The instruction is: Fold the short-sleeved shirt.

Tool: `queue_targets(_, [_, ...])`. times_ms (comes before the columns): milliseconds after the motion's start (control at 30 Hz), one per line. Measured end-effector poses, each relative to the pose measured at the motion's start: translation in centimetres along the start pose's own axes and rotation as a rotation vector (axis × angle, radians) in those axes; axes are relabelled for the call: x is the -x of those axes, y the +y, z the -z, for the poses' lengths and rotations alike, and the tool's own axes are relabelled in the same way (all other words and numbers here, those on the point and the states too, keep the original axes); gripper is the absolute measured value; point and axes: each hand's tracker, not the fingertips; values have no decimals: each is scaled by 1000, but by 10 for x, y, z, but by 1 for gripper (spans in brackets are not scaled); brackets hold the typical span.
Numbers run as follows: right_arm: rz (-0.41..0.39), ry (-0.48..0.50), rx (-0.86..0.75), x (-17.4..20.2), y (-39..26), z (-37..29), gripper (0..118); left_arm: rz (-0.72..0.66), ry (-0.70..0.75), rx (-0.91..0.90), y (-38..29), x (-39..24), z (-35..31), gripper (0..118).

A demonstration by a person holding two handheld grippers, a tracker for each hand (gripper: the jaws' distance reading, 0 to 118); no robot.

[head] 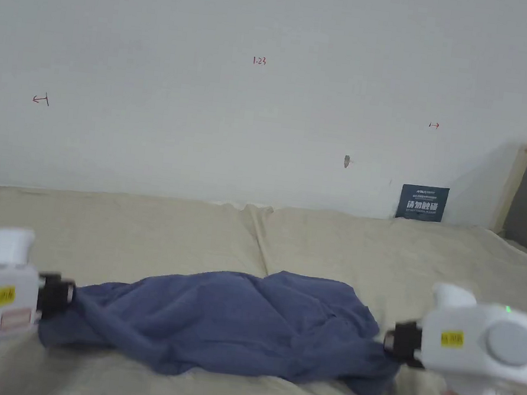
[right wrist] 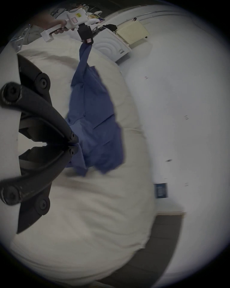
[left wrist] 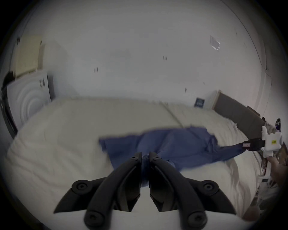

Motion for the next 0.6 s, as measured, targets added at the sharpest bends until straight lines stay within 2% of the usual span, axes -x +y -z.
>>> queue_targets(33, [-13,-18,8,-5,-14,-6,2,2,5,11,-16,3,-10,8])
queue_targets(133, [-33,25,-16,-27,-46,-47,2,84,-6,27,-55,6,-49,8])
queue_targets(200, [-100,68,-39,-32,-58,-84,2,70,-37,18,-68,13,-85,8])
queue_targets(333, [-108,124,-54,-45,-79,-153,2,66,-49,-5,-81,25,-151,8])
queue_targets(367, [-112,136,-46,-34,-90,-174,2,53,-56,-1,-82,29,-165,8])
queue_targets(500, [-183,163,65,-44,-111,-211,2,101,-64,99,-91,33,-205,8])
queue_targets(600, [-248,105,153,-45,-134,-219,2,155,-81,170,-107,29,-222,8])
